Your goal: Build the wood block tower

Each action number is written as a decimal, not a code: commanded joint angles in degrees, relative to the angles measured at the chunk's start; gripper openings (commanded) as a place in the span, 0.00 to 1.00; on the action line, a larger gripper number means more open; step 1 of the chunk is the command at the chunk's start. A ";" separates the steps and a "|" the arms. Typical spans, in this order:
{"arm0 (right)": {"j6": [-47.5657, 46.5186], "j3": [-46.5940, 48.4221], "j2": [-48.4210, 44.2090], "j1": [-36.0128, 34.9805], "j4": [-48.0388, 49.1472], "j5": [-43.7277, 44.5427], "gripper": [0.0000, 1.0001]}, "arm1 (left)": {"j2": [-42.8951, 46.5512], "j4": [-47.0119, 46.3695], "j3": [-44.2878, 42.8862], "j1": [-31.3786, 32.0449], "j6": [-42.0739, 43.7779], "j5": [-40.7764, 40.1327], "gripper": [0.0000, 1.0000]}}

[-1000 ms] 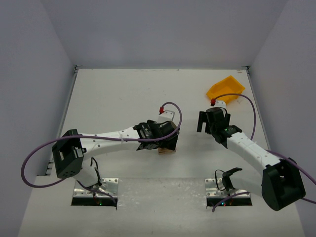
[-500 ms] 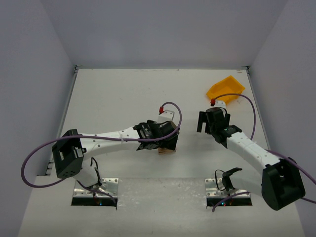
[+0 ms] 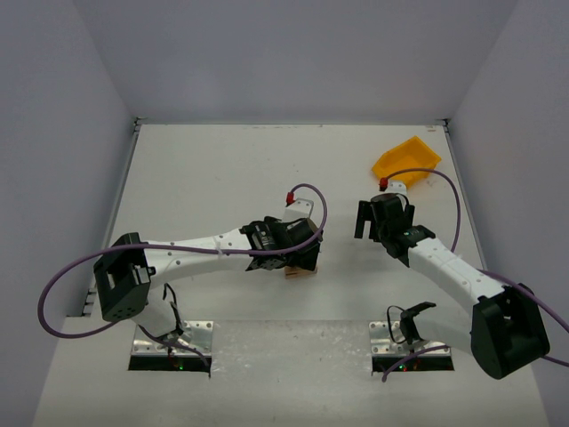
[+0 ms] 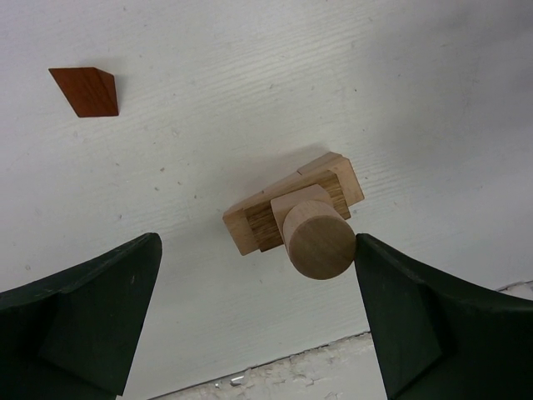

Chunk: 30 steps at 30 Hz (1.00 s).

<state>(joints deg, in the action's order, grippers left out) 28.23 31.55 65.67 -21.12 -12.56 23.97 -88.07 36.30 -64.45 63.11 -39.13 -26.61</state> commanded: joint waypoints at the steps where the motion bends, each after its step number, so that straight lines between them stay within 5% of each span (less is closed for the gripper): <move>1: -0.19 2.46 0.16 0.12 0.69 0.99 0.99 | 1.76 -0.09 -1.03 0.52 -0.50 -1.43 0.97; 21: -0.10 2.46 0.34 0.21 0.65 0.86 0.99 | 2.19 0.58 -1.17 0.52 -0.74 -1.97 0.98; 30: -0.19 2.73 0.95 0.12 0.69 0.82 0.99 | 6.60 -7.05 2.04 0.43 4.16 5.89 0.99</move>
<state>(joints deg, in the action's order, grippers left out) 28.23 31.77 66.02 -21.12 -12.58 23.97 -86.56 34.63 -63.63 63.11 -37.67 -24.83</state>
